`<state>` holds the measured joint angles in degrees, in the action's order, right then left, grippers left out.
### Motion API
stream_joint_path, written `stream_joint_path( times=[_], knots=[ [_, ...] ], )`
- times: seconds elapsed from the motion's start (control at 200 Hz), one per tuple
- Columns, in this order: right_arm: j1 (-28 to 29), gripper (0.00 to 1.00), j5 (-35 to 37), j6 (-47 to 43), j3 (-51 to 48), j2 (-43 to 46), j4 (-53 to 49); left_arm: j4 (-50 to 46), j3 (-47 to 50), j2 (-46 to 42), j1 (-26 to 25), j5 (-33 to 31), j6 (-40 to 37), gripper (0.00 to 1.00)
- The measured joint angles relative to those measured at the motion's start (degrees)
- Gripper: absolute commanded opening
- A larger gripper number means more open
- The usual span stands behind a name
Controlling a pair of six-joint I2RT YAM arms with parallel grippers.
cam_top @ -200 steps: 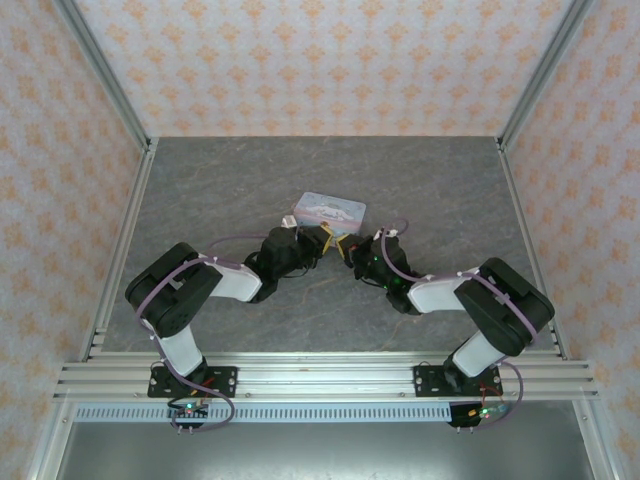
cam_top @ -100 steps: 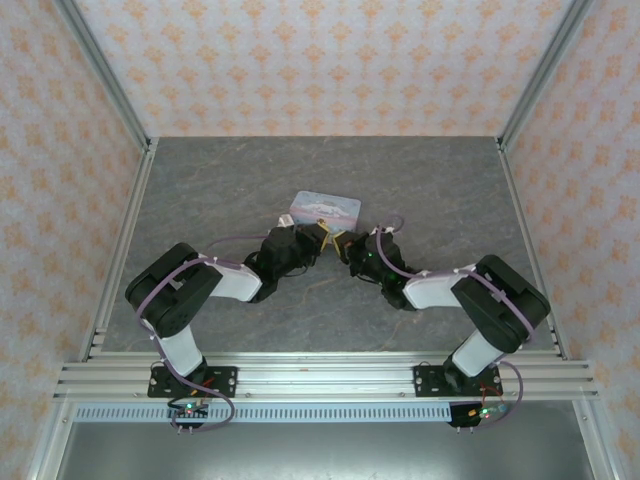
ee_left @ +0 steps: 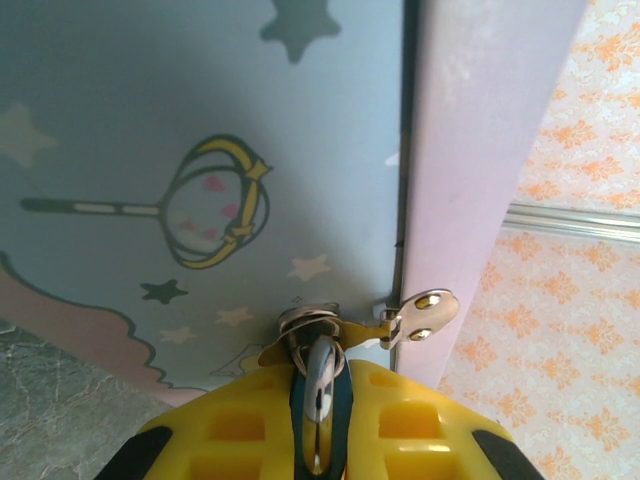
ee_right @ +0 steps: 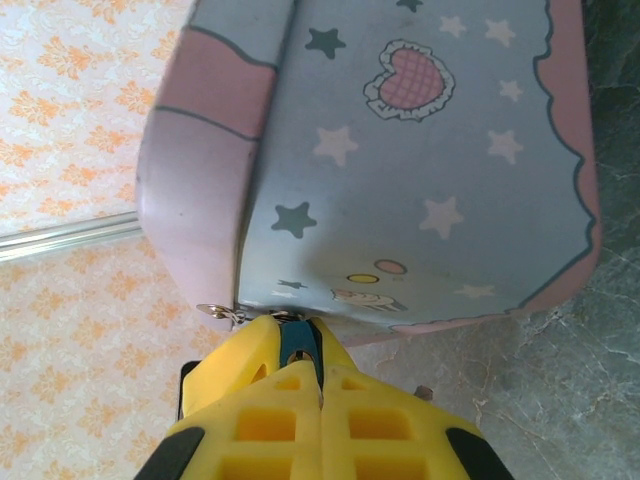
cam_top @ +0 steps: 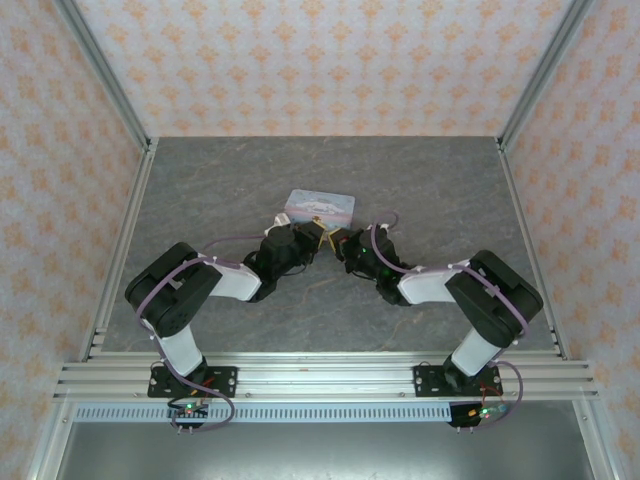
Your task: Unlock a padlock with a key
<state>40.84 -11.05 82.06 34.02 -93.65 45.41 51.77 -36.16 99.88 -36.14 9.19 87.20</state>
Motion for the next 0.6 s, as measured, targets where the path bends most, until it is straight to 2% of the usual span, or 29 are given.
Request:
stream_joint_path(
  times=[0.601],
  knots=[
    [0.4,0.00,-0.1,-2.6,1.8,-1.5,-1.4,-0.9,0.0,0.0,0.4,-0.9,0.0,0.00]
  ],
)
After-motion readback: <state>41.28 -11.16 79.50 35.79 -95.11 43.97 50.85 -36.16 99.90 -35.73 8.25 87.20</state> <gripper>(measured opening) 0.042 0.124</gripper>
